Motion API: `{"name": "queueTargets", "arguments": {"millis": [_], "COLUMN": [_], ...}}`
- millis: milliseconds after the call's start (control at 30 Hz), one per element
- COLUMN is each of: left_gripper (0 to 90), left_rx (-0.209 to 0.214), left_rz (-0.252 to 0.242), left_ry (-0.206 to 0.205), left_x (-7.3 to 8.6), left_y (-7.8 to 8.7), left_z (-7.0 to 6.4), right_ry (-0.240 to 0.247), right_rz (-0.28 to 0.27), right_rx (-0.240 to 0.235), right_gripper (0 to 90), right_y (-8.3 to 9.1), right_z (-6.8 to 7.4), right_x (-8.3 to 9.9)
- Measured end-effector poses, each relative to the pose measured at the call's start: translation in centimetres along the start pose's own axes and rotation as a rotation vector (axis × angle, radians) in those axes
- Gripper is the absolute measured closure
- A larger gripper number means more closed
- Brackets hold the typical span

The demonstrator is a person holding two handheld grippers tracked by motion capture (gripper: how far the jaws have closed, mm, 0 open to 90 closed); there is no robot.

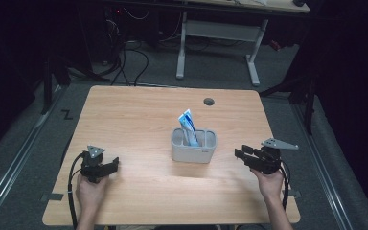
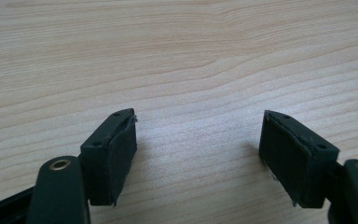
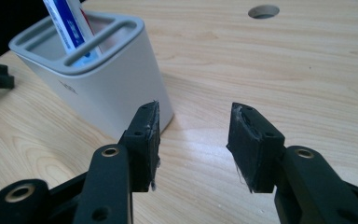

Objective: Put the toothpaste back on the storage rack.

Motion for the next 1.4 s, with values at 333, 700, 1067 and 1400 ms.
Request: {"name": "queueTargets", "arguments": {"millis": [333,700,1067,1400], "left_gripper": [28.0,28.0,27.9,27.9], "left_rx": [0.0,0.0,0.0,0.001], "left_rz": [0.0,0.0,0.0,0.0], "left_ry": [0.001,0.001,0.001,0.001], "left_x": [0.0,0.0,0.0,0.0], "left_y": [0.0,0.0,0.0,0.0], "left_z": [0.0,0.0,0.0,0.0], "right_ry": [-0.005,-0.003,0.006,0.025], "right_rz": [0.021,0.046,0.069,0.1], "right_rx": [0.007,0.01,0.015,0.053], "right_gripper": [53.4,53.0,51.1,49.3], "right_y": [-0.6,-1.4,-2.1,-3.1], "right_z": [0.0,0.1,0.4,0.5], "right_x": [1.0,2.1,2.9,4.0]}}
Point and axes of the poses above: each handheld gripper's, and its own axes: y roughly backward along the jaws, x roughly out of its underside, z roughly to its left, the point moved 5 cm from there along -y, roughly forward along the jaws, and after that the axes turned 11 degrees about x, right-handed, at the moved point
